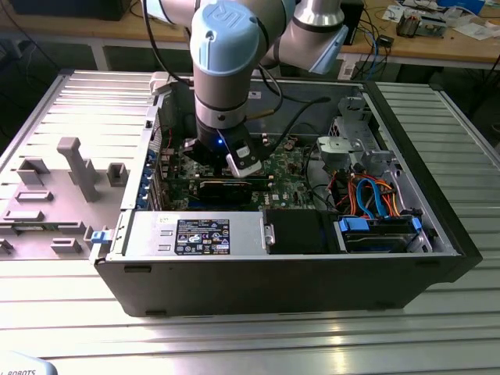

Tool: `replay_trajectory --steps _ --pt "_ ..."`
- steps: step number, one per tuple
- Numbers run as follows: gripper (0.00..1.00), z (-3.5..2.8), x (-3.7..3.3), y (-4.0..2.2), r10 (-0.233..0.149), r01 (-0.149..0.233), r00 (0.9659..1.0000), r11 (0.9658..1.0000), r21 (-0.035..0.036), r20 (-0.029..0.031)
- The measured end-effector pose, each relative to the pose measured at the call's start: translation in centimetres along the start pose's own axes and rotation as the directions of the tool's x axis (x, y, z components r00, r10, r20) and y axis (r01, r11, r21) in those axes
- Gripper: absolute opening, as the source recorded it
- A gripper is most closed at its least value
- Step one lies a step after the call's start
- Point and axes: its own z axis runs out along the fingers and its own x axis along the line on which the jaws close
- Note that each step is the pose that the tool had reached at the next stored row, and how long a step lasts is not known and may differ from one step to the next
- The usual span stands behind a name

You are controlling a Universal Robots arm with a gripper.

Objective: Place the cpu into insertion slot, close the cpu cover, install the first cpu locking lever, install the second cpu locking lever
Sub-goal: 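Install the second cpu locking lever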

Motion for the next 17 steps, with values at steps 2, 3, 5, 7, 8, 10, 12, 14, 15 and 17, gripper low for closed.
replay_trajectory --steps 2,3,5,7,8,10,12,14,15,17 --pt "0.11 0.12 -0.01 -0.02 0.0 0.0 1.0 1.0 -0.0066 0.0002" --pt "0.11 0.15 -0.01 -0.03 0.0 0.0 1.0 0.9999 -0.0102 0.0002" --pt "0.11 0.19 -0.01 -0.04 -0.001 0.001 1.0 0.9998 -0.0176 0.0002" --pt "0.11 0.24 -0.01 -0.05 -0.001 0.001 1.0 0.9996 -0.0271 0.0004" --pt "0.11 0.32 -0.01 -0.07 -0.001 0.001 1.0 0.9995 -0.0317 0.0005" --pt "0.11 0.65 -0.01 -0.16 -0.001 0.001 1.0 0.9993 -0.0361 -0.0002" --pt "0.11 0.95 -0.04 -0.21 -0.001 0.001 1.0 0.9992 -0.041 0.0014" --pt "0.11 1.05 -0.04 -0.25 -0.001 0.001 1.0 0.9991 -0.0428 0.0005" --pt "0.11 1.05 -0.04 -0.24 -0.001 0.001 1.0 0.9991 -0.0419 0.0005" --pt "0.11 0.55 -0.03 -0.14 -0.001 0.001 1.0 0.9993 -0.0378 0.0009"
